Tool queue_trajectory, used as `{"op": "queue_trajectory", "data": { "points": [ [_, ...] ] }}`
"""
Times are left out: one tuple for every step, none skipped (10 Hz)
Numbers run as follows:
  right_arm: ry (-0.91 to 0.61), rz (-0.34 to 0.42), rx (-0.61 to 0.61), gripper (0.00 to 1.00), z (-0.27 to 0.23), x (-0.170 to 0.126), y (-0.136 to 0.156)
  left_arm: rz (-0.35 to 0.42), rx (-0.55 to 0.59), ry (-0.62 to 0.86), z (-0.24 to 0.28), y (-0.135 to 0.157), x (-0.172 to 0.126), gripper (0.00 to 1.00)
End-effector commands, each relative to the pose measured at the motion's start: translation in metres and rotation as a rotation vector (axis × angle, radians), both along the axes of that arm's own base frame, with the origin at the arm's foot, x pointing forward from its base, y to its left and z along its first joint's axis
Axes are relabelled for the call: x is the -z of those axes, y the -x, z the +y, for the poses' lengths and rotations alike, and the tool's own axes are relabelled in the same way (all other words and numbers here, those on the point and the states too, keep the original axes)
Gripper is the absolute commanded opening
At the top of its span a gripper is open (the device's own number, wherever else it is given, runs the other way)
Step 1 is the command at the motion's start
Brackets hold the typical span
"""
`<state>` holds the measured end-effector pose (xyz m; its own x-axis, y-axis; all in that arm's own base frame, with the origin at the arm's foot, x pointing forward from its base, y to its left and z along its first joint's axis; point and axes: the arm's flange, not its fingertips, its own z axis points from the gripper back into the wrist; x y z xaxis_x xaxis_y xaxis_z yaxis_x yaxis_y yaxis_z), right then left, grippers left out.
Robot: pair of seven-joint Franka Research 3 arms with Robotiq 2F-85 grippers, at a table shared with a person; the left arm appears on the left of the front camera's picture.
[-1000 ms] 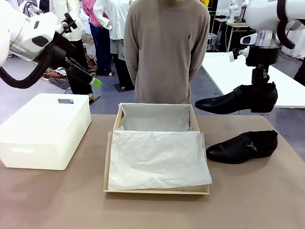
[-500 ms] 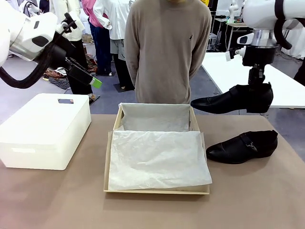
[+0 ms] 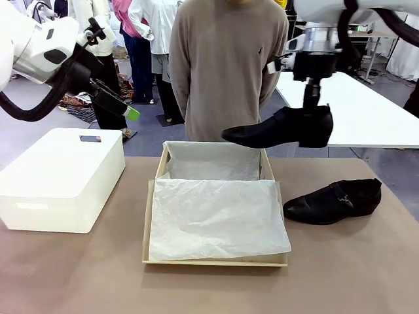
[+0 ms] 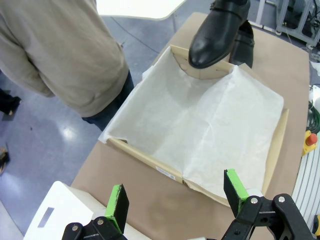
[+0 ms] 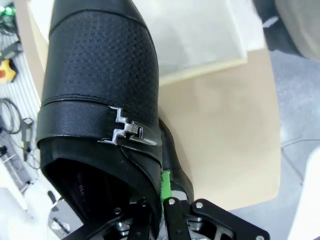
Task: Pack the shoes into the box.
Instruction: Place one shoe of the Shoes into the Shoes Box.
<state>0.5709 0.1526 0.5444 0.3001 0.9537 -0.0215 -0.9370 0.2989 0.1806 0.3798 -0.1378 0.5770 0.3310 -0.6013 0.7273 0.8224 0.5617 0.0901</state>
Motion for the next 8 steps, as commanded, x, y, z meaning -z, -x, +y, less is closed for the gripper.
{"op": "queue_trajectory", "data": {
  "points": [
    [-0.018,0.016,0.020,0.00,0.034,-0.004,-0.015,0.002,0.016,0.013,0.002,-0.001,0.000,1.00],
    [-0.012,0.013,0.019,0.00,0.050,0.002,-0.016,0.002,0.016,0.013,0.002,-0.001,0.000,1.00],
    [-0.012,0.003,0.025,0.00,0.064,0.009,-0.017,0.002,0.016,0.013,0.002,-0.001,0.000,1.00],
    [-0.020,-0.009,0.034,0.00,0.078,0.016,-0.018,0.002,0.016,0.013,0.002,-0.001,0.000,1.00],
    [-0.015,-0.012,0.036,0.00,0.087,0.025,-0.018,0.002,0.016,0.013,0.002,-0.001,0.000,1.00],
    [-0.010,0.002,0.037,0.00,0.095,0.034,-0.019,0.002,0.016,0.013,0.002,-0.001,0.000,1.00],
    [-0.013,0.009,0.040,0.00,0.100,0.041,-0.020,0.002,0.016,0.013,0.002,-0.001,0.000,1.00],
    [-0.022,0.004,0.036,0.00,0.100,0.043,-0.020,0.002,0.016,0.013,0.002,-0.001,0.000,1.00]
  ]
}}
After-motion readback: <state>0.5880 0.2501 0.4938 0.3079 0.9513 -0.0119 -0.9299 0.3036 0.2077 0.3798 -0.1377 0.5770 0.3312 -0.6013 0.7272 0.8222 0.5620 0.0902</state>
